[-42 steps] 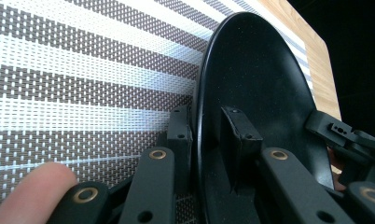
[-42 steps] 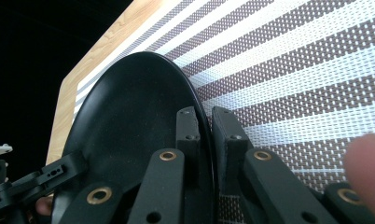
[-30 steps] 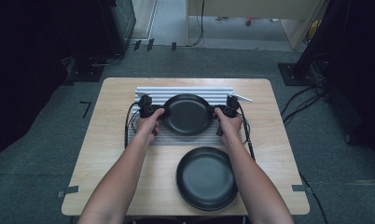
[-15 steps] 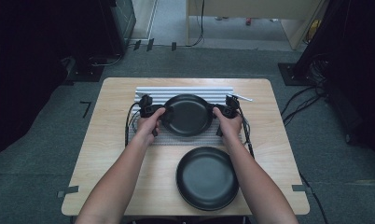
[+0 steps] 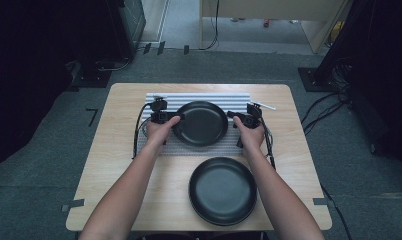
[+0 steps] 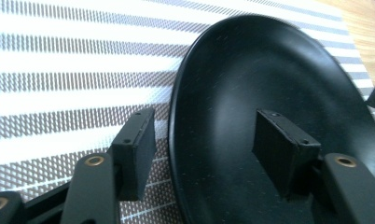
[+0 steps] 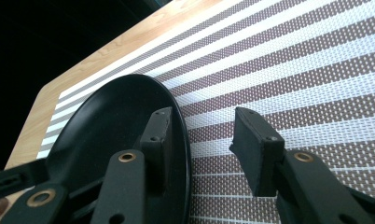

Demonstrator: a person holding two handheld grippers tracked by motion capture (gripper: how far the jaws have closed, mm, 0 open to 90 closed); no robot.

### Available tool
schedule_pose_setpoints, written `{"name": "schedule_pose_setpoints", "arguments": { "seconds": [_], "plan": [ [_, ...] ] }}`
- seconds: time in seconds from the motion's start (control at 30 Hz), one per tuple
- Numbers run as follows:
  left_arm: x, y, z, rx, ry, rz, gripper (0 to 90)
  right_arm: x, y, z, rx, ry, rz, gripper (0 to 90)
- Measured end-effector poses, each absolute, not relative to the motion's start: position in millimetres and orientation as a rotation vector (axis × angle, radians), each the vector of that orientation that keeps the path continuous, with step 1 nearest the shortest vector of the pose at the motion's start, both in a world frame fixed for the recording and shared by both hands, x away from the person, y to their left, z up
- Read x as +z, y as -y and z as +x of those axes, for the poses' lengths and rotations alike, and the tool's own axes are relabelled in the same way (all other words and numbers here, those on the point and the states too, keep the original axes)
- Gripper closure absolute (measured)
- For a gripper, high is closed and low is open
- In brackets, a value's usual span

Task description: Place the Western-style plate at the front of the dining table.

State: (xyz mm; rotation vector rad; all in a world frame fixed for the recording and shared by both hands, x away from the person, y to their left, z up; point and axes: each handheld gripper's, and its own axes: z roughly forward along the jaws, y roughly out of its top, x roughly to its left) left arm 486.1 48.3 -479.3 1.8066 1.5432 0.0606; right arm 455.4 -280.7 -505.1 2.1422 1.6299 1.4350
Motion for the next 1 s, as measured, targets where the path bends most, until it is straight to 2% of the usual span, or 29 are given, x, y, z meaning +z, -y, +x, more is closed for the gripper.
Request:
{"name": "schedule_pose_setpoints", "arguments": {
  "seconds": [0.23, 0.53, 0.7, 0.93, 1.0],
  "plan": [
    [-466, -53, 475, 0.16, -1.484, 1.855, 32.4, -494, 278, 449, 1.435, -1.658, 2.055, 57.6],
    [-454, -69, 458, 0.174, -1.455, 1.838, 25.6, -479, 277, 437, 1.409, -1.741, 1.91, 54.1],
    [-448, -81, 445, 0.203, -1.447, 1.839, 17.4, -475, 284, 429, 1.375, -1.809, 1.855, 50.3],
    [-444, -93, 429, 0.221, -1.434, 1.808, 14.0, -465, 292, 414, 1.384, -1.87, 1.805, 29.6],
    [-443, -94, 425, 0.235, -1.426, 1.819, 13.6, -464, 294, 408, 1.415, -1.882, 1.767, 27.4]
  ]
}}
